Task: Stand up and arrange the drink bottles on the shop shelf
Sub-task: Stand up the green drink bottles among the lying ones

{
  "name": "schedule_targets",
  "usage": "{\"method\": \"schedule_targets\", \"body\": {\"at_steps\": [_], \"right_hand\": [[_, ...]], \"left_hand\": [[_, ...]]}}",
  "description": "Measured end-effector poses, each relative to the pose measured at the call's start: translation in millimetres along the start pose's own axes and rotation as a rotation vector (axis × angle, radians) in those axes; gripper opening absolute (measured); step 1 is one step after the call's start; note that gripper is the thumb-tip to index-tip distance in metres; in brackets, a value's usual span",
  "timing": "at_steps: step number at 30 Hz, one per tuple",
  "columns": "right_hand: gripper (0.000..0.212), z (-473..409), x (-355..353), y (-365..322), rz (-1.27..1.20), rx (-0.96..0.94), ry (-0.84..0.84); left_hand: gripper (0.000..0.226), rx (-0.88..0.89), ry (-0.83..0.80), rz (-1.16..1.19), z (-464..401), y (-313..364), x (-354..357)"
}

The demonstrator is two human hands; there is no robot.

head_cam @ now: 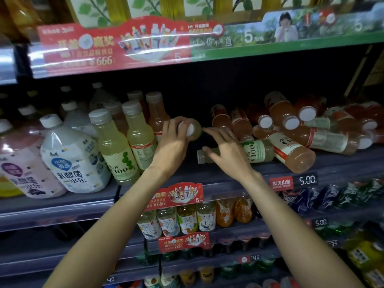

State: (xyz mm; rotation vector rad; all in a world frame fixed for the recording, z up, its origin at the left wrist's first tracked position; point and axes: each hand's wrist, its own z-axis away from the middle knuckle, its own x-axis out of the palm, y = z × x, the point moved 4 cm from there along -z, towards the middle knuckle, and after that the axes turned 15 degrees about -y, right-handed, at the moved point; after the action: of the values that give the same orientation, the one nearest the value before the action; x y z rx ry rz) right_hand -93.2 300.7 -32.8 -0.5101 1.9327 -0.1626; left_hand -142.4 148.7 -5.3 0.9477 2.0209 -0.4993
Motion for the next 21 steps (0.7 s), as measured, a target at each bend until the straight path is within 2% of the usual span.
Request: {"method": "schedule_targets", "body": {"at_steps": [2, 6, 10, 13, 15, 17, 21], "right_hand": [[0.057, -10.6, -1.5, -7.3, -0.139, 0.000, 0.046], [0.075, -32.4, 3.7, -12.2, -0.217, 0.057, -0.066], [0.072, -39.4, -2.1, -23.3, -0.282, -0.024, -0.047], [0.071, -39.2, -9.2, -35.8, -0.308, -0.083, -0.001], [0.072, -38.4, -11.7, -44.6, -0.298, -0.087, 0.014], [0.073, -37.4, -12.7, -53.0, -0.292, -0.086, 0.003], [0.076, -37.9, -6.3, -66.2, -0.335, -0.048, -0.070]], "left_hand": [[0.038, -0.018, 0.054, 0.070, -0.3, 5.1, -11.2], [0.037, -0.010, 0.117, 0.148, 2.2, 14.5, -33.9], [0.037, 0.001, 0.162, 0.250, 7.1, 14.9, -53.4], [0.045, -0.013, 0.206, 0.441, 14.2, 6.0, -66.9], [0.058, -0.029, 0.158, 0.547, 22.3, -0.5, -66.7], [0.069, -0.047, 0.088, 0.556, 32.0, -5.8, -58.9], [0.078, -0.132, 0.006, 0.553, 51.2, -15.3, -44.7]]}}
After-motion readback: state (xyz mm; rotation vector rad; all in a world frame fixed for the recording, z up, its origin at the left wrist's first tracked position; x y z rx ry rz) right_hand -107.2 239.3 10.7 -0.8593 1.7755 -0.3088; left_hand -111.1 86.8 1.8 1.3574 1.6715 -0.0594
